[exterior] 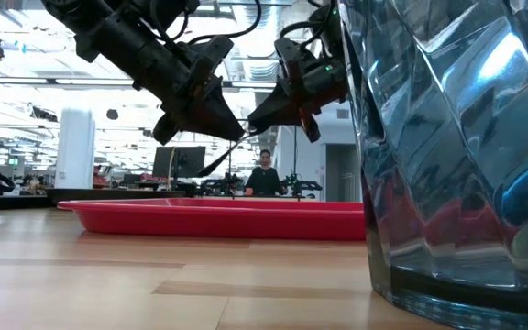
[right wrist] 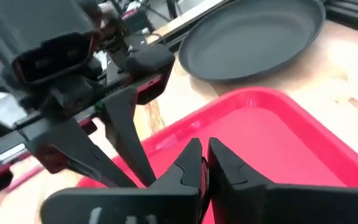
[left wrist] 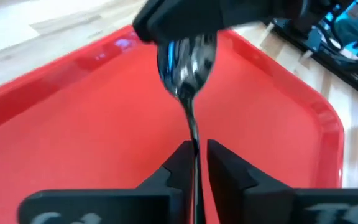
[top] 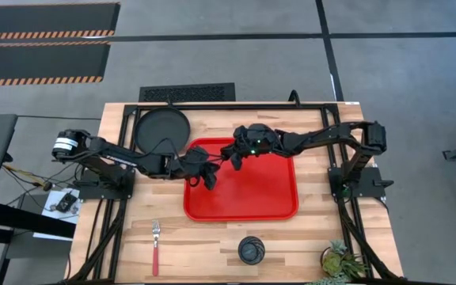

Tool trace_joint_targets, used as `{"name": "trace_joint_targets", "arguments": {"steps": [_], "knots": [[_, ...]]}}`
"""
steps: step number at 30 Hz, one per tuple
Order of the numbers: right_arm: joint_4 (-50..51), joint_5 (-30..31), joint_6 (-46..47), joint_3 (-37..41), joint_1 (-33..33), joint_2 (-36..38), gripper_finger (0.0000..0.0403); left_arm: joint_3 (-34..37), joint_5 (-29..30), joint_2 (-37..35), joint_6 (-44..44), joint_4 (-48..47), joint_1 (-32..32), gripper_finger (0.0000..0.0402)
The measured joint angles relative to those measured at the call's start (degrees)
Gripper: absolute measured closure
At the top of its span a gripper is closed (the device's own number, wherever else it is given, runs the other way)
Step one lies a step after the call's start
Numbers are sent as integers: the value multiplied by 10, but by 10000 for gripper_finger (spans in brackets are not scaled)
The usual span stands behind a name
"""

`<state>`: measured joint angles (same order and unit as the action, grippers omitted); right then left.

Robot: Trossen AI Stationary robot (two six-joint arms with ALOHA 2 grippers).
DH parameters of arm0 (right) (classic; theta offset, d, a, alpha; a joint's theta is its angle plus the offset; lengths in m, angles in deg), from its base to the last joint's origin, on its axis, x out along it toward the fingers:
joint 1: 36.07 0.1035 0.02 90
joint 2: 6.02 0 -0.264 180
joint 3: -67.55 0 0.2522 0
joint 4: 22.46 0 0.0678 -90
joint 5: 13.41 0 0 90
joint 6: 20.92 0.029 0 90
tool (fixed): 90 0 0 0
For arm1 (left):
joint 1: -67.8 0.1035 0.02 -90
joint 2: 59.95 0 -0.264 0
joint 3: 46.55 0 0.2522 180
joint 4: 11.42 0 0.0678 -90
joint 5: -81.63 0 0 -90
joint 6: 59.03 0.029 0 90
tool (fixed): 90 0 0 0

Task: Pick and place plate/cup/fork/spoon on tray
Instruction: Put the black spoon on the right of the red serving tray

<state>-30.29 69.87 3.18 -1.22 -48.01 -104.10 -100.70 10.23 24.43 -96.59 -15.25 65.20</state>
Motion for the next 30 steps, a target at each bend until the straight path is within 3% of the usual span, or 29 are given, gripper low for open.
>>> {"name": "trace_joint_targets", "arguments": {"steps": [5,13,17,20,30], "knots": [[52,-58,-38,0,-25,21,388,0,-10,-9,9,-6,2,318],[282,-149,-187,-1,-87,107,387,29,-15,-24,38,-2,0,268],[423,-214,-297,10,-129,137,388,75,-50,-24,39,97,0,285],[463,-254,-343,50,-169,165,380,109,-66,-23,36,174,0,311],[383,-317,-372,202,-287,220,383,136,-61,-23,51,216,1,385]]}}
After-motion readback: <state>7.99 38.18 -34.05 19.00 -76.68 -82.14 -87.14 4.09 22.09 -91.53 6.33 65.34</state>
